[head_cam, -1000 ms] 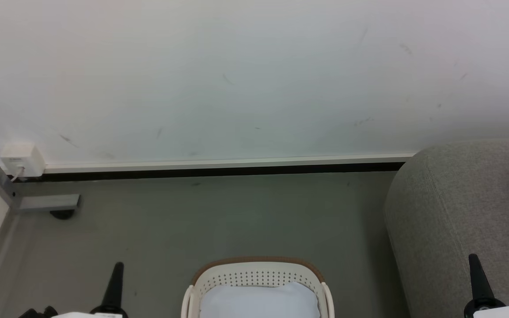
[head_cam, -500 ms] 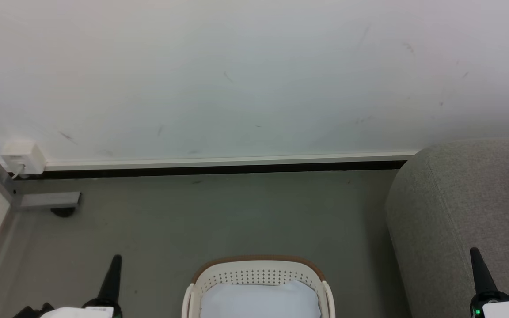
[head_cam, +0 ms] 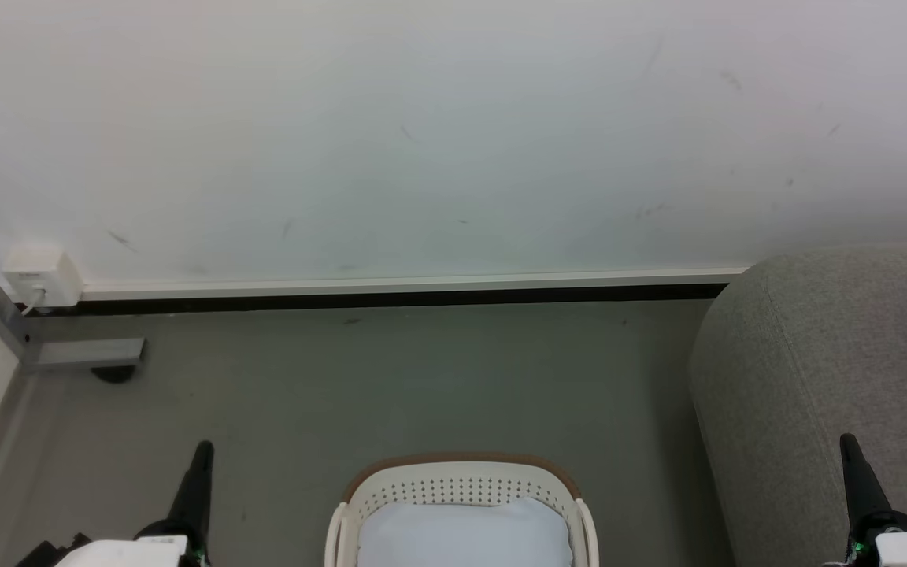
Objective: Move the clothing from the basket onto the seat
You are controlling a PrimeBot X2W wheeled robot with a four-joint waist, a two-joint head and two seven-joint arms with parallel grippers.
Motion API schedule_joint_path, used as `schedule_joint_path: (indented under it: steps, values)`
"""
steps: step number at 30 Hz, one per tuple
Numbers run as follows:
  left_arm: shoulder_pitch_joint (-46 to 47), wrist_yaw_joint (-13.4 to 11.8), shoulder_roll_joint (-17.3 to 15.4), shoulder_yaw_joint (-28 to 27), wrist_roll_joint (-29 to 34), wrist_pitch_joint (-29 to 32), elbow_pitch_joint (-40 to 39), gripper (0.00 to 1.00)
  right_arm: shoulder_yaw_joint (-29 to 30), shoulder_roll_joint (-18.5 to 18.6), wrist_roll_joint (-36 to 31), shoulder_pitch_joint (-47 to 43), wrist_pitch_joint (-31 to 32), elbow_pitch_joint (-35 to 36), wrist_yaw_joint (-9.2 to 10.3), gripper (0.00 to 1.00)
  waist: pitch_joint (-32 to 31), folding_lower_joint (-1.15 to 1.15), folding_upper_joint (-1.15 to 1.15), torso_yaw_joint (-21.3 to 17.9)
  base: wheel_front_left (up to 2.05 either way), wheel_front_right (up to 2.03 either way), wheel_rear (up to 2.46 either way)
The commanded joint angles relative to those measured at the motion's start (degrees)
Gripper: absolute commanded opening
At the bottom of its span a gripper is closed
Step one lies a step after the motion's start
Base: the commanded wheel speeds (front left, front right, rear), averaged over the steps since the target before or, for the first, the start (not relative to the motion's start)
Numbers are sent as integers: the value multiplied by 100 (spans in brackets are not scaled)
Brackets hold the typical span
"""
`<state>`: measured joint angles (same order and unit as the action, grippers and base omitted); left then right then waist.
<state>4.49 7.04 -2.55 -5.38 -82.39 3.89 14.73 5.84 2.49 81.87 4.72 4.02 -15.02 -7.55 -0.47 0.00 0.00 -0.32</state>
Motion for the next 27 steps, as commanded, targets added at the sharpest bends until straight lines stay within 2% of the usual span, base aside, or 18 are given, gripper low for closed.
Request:
schedule_joint_path:
  steps: [1,21,27]
  values:
    - [97,24,-47,-41,-154,51,-35,0,24,56,162,114,40,47,9,0,6,0,0,3,0,0,0]
    - [197,58,-51,-122,-928,263,-72,0,78,60,989,175,256,115,12,0,57,0,0,28,0,0,0]
    - [206,63,-51,-131,-1036,287,-76,0,83,59,1059,185,272,120,12,0,64,0,0,32,0,0,0]
